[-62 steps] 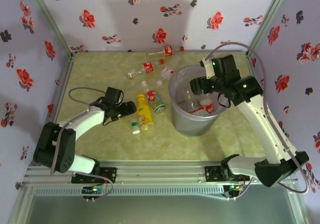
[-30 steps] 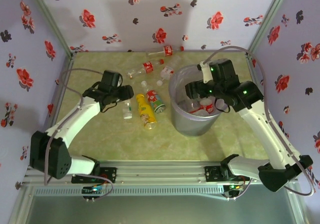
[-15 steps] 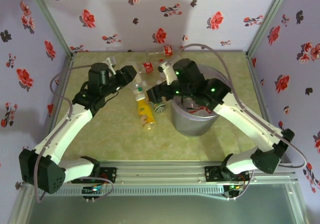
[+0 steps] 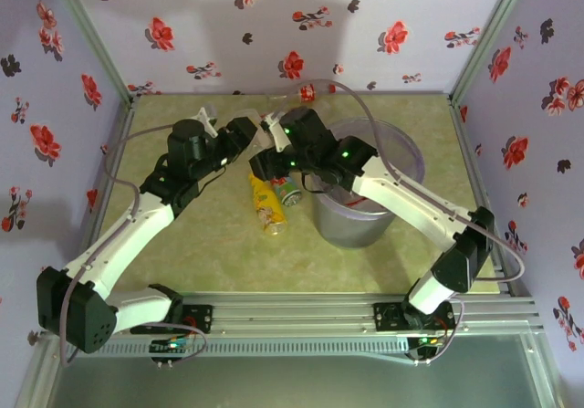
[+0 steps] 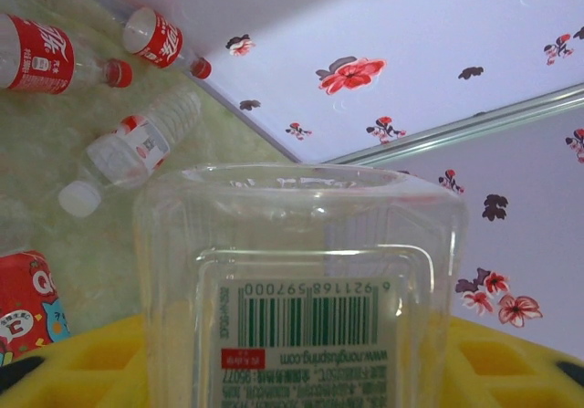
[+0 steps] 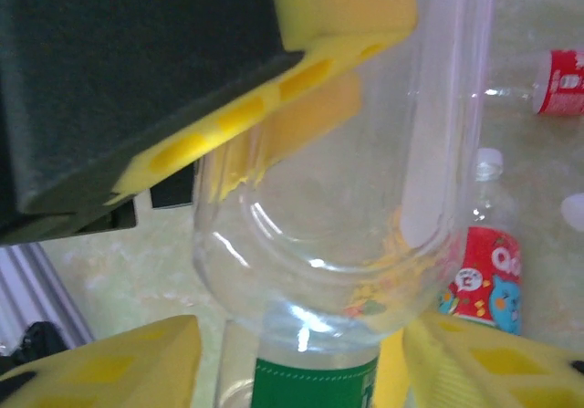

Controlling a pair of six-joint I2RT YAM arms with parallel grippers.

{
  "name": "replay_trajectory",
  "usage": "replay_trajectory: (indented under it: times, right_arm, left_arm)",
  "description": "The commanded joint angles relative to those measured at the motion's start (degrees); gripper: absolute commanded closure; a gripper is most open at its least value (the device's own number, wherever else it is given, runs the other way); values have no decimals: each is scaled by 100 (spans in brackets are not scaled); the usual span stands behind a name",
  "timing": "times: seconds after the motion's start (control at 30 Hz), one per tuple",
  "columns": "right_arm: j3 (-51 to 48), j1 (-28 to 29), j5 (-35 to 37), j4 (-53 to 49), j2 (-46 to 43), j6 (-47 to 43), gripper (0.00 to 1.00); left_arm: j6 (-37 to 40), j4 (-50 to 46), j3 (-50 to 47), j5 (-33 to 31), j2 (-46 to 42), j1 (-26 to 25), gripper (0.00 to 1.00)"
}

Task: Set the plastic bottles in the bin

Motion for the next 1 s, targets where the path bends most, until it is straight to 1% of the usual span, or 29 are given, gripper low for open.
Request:
replay_trajectory:
  times: [0.0, 0.03, 0.13, 0.17, 0.2, 0.23, 0.27, 0.3, 0.43, 0.47, 0.5, 0.53, 0.6, 0.67, 0.77, 0.9, 0.97]
  right_arm:
    - [268, 28, 29, 239, 63, -13, 45]
    - [312, 22, 33, 175, 92, -35, 44]
    - [414, 23, 41, -2, 244, -79, 36]
    - [431, 30, 9, -19, 280, -74, 35]
    - [448, 26, -3, -37, 302, -75, 38]
    - [453, 22, -6, -31, 309, -75, 48]
    - [446, 22, 17, 1, 292, -66, 55]
    - [435, 29, 52, 34, 273, -65, 57]
    - [500, -15, 120, -1, 226, -126, 62]
    - [512, -24, 129, -12, 219, -145, 63]
    - [521, -37, 130, -12, 197, -164, 64]
    - [519, -47, 130, 3, 168, -186, 65]
    - [521, -62, 121, 30, 93, -238, 70]
    - [538, -110, 130, 49, -9, -272, 71]
    - [599, -196, 188, -19, -170, -347, 71]
    - [594, -437, 505, -334, -606, -486, 71]
    - [524, -632, 689, -591, -866, -546, 72]
  left_arm:
    - [-94, 272, -3, 54, -168, -128, 54]
    - [-109, 289, 4, 40, -170, -124, 54]
    - [-86, 298, 73, 40, -179, -124, 54]
    - [-92, 298, 100, 40, -180, -124, 54]
    - [-66, 294, 126, 40, -178, -128, 54]
    - [-44, 269, 156, 40, -178, -124, 54]
    - [-33, 255, 162, 40, -178, -124, 54]
    - [-34, 255, 160, 40, -192, -124, 54]
    - [-48, 292, 111, 40, -205, -124, 52]
    - [-42, 298, 111, 40, -217, -124, 50]
    - [-39, 303, 111, 40, -218, -124, 44]
    - [-26, 308, 119, 40, -218, -124, 36]
    - [-9, 333, 121, 35, -235, -117, 16]
    - [27, 384, 113, 1, -278, -91, 1]
    - [36, 433, 39, -135, -349, -63, 0]
    - [-32, 591, -171, -214, -490, -8, 0]
    - [134, 352, -114, -206, -508, 12, 0]
